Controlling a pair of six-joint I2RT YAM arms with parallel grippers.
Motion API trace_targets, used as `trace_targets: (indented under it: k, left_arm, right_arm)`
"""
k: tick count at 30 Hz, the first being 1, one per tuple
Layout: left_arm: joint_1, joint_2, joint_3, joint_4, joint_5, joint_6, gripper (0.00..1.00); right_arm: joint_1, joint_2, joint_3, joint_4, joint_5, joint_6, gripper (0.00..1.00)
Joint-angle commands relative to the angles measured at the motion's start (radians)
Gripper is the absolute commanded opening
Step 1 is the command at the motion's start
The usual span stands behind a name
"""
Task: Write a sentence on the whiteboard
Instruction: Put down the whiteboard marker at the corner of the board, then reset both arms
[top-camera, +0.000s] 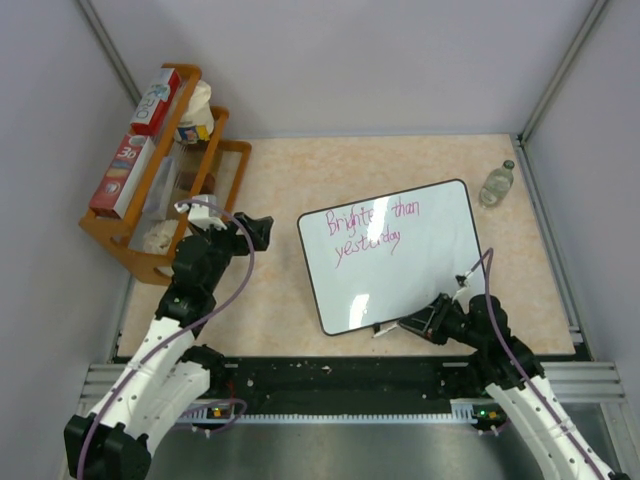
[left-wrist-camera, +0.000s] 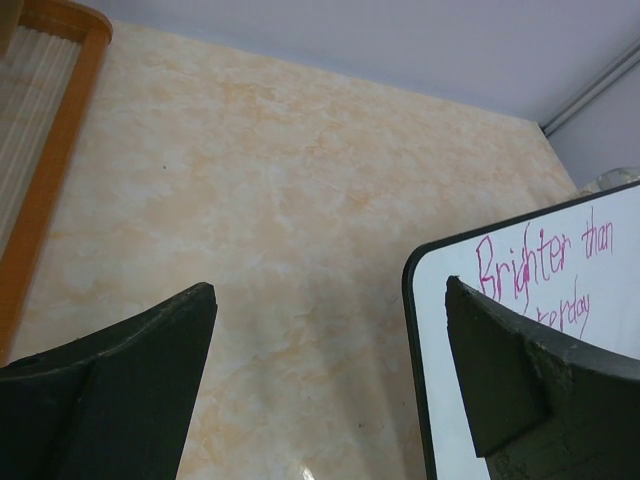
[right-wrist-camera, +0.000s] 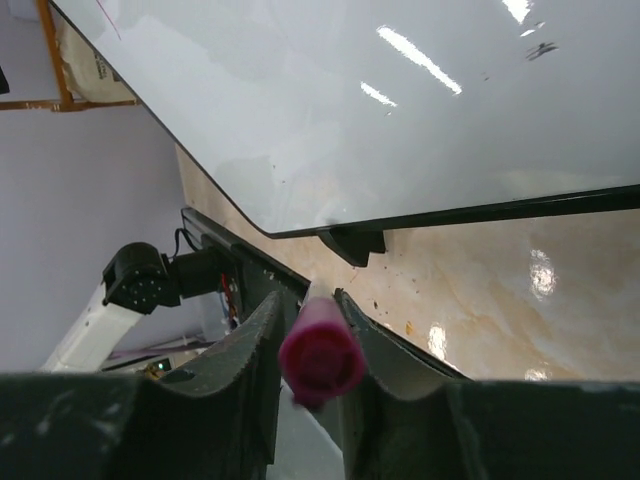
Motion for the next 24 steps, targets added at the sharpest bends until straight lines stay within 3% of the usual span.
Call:
trace_targets:
  k: [1,10,14,24]
  left_arm:
    - [0.002,-0.028,0.007,0.086,-0.047,-0.001,0.99]
    - [0.002,-0.031,-0.021,0.127,-0.081,-0.02,0.99]
    - [0.002,-0.019,-0.025,0.144,-0.067,-0.026,0.99]
    - [0.002,0.007,-0.042,0.188,-0.055,-0.015,0.99]
  right_arm:
    - [-0.01,-0.005,-0.014,-0.046,0.045,0.015,0.29]
    - [-0.01,0.008,0.068,-0.05,0.147,-0.043,0.89]
    - [-0.01,0.063,0.121,-0.048,0.194,-0.1,0.96]
    - [-0.01,0.21,0.266,0.054,0.329,-0.31,0.99]
